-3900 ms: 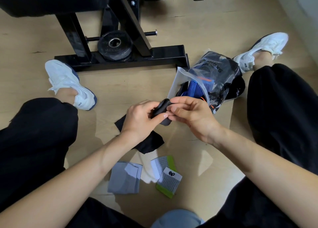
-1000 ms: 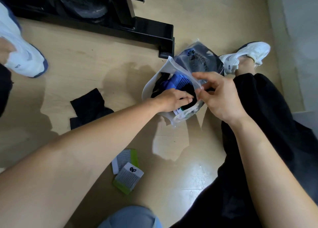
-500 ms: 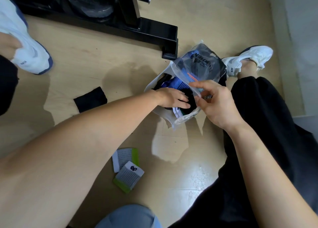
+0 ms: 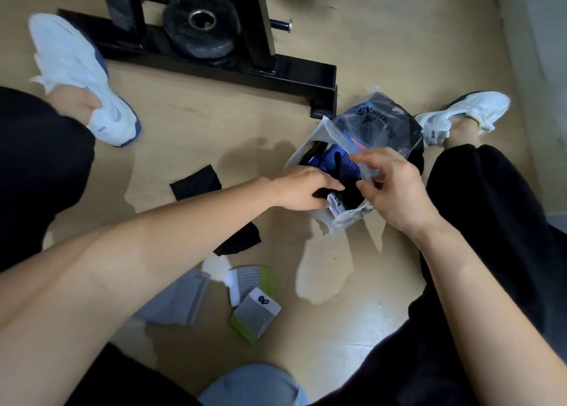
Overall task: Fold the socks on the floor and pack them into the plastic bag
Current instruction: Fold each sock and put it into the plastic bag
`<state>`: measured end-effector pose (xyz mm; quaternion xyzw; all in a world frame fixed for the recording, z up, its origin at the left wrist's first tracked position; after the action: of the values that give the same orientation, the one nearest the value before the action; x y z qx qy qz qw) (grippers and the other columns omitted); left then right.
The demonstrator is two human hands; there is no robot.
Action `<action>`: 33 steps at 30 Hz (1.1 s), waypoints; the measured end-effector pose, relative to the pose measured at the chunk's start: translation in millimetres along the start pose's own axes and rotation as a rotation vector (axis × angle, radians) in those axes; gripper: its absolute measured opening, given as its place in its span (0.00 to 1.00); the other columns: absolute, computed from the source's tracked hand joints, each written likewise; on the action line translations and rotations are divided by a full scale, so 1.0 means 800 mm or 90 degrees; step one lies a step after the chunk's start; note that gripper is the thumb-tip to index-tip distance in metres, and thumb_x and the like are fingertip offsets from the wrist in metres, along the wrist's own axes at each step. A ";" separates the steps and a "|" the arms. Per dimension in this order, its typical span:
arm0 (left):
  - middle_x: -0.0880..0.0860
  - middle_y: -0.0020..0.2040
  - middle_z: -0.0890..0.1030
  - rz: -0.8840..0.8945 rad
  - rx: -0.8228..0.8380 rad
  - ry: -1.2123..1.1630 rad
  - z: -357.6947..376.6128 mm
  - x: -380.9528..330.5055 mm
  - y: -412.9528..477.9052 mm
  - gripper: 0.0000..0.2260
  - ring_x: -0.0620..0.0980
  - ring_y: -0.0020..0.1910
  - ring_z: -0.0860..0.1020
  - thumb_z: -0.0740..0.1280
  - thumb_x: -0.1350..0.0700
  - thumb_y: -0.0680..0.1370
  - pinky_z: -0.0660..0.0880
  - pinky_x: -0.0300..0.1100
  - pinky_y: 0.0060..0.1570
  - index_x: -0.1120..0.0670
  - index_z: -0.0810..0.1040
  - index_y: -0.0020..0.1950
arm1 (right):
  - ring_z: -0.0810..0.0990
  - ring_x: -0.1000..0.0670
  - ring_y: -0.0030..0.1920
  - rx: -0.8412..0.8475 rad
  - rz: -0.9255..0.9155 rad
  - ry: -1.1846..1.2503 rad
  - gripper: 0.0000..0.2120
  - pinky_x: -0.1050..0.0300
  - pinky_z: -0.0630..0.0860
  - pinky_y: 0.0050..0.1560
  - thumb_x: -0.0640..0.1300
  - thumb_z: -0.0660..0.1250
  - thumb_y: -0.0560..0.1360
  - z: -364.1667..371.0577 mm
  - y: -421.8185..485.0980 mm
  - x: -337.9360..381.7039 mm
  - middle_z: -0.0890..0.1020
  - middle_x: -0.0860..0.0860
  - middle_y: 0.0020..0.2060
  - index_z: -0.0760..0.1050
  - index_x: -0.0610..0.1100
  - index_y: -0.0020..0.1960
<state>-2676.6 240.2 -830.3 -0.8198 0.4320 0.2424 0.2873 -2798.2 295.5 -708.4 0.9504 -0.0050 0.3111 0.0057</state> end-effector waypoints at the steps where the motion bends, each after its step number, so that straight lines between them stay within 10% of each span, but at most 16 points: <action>1: 0.51 0.70 0.78 0.013 -0.019 0.001 -0.005 -0.001 -0.013 0.23 0.52 0.69 0.75 0.69 0.51 0.76 0.73 0.52 0.67 0.49 0.75 0.72 | 0.77 0.44 0.59 -0.020 -0.021 -0.032 0.21 0.55 0.72 0.63 0.32 0.73 0.70 -0.001 -0.001 0.006 0.79 0.47 0.59 0.81 0.45 0.61; 6: 0.51 0.67 0.79 0.033 -0.049 0.063 -0.020 0.006 -0.090 0.21 0.51 0.66 0.74 0.70 0.54 0.79 0.69 0.42 0.65 0.50 0.76 0.72 | 0.79 0.44 0.54 -0.036 -0.083 -0.023 0.17 0.56 0.73 0.56 0.34 0.74 0.71 0.010 -0.009 0.043 0.82 0.47 0.53 0.82 0.44 0.58; 12: 0.47 0.70 0.76 -0.145 0.066 0.159 -0.004 0.102 -0.159 0.25 0.52 0.70 0.70 0.70 0.44 0.78 0.71 0.48 0.65 0.46 0.72 0.74 | 0.79 0.54 0.39 0.182 -0.083 0.073 0.13 0.60 0.78 0.45 0.37 0.74 0.72 0.098 -0.030 0.057 0.83 0.52 0.45 0.83 0.44 0.56; 22: 0.51 0.77 0.62 -0.229 0.183 0.353 0.049 0.167 -0.175 0.37 0.57 0.74 0.60 0.74 0.40 0.71 0.67 0.53 0.67 0.46 0.64 0.77 | 0.78 0.56 0.44 0.463 0.036 0.002 0.14 0.60 0.76 0.47 0.43 0.67 0.72 0.217 -0.065 0.030 0.82 0.58 0.43 0.80 0.56 0.55; 33: 0.44 0.46 0.80 -0.241 0.046 0.002 0.025 0.147 -0.168 0.07 0.49 0.50 0.78 0.74 0.48 0.76 0.75 0.47 0.51 0.44 0.81 0.52 | 0.76 0.56 0.57 0.369 0.170 0.194 0.27 0.59 0.74 0.56 0.51 0.75 0.73 0.221 -0.053 0.006 0.77 0.55 0.63 0.72 0.53 0.70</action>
<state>-2506.1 249.0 -885.8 -0.8760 0.2788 0.1674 0.3563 -2689.3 335.6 -848.6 0.8462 -0.0397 0.4355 -0.3044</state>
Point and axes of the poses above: each hand's wrist, its own y-axis towards the middle knuckle, its own z-axis out of the palm, x = y × z, the point moved 7 cm from there along y, towards the middle knuckle
